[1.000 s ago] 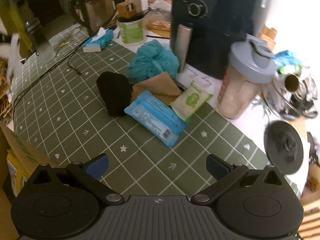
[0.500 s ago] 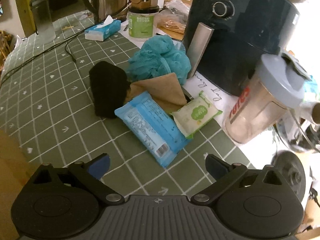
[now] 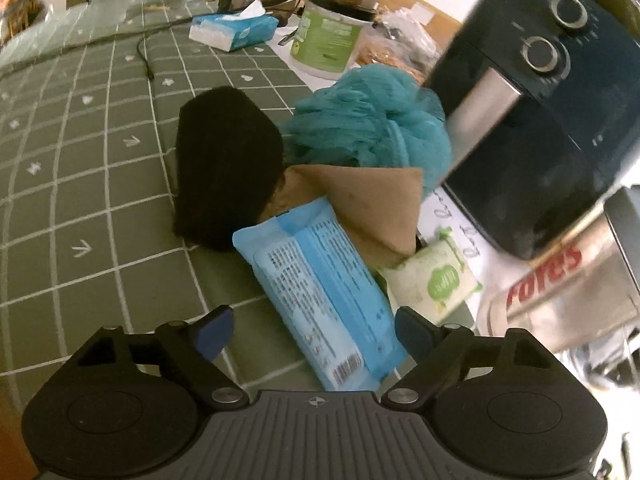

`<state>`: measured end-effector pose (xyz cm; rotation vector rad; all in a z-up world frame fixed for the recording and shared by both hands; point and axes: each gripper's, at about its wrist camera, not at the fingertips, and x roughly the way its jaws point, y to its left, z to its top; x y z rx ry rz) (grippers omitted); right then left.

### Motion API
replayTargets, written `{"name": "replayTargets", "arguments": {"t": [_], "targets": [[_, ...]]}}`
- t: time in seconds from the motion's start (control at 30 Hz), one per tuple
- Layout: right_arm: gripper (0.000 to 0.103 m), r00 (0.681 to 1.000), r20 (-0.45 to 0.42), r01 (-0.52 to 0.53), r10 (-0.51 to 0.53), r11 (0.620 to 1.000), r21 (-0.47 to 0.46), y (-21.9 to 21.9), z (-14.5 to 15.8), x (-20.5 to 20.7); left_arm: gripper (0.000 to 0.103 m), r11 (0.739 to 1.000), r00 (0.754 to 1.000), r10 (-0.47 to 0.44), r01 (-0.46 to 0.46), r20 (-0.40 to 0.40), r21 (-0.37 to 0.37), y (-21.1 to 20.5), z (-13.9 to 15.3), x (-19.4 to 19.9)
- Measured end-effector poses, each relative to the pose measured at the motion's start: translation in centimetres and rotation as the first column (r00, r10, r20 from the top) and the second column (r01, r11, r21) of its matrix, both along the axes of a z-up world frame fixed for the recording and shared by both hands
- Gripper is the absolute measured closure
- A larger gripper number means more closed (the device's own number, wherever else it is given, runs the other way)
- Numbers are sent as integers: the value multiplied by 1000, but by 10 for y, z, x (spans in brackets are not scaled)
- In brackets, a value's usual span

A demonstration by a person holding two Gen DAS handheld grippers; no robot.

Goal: Organize soft objects
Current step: 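Grasp the blue wipes pack with the right tool, then lift the blue wipes pack with the right tool while the left tool holds the white strap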

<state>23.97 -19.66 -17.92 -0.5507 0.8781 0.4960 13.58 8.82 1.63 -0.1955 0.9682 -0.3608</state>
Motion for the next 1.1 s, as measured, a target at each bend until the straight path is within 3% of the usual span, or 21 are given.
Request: {"name": "replayTargets", "arguments": {"t": [0.1,0.23,0.33,0.43,0.5,0.73,0.93,1.1], "targets": [[24,999,30,16,-15,999,-31,7,-11,3,102,1000,1000,21,-22,-16,-11,0,-4,-6],[35,996,44,80,-80,997,7,3,-12,10,102,999,999,31,-31,-36,-14,-1,-10,-14],[55,995,34,95,-96,995,25,4,-13,10,102,999,998,40,-41,-51,-22,-1,-13,-18],[64,994,58,93,-93,996,5,8,-13,5,102,999,997,45,-46,-62,-26,-3,-15,-21],[73,993,72,91,-92,996,8,8,-9,2,102,999,997,43,-45,-69,-28,-4,-17,-23],[84,991,80,100,-106,992,75,-4,25,-6,102,999,997,27,-29,-75,-31,-10,-18,-27],[89,978,-37,209,-206,958,197,-32,60,-5,102,999,998,16,-18,-66,-30,-13,-17,-29],[89,928,-229,348,-294,904,250,-60,69,1,102,999,998,13,-15,-58,-35,-13,-15,-31]]}}
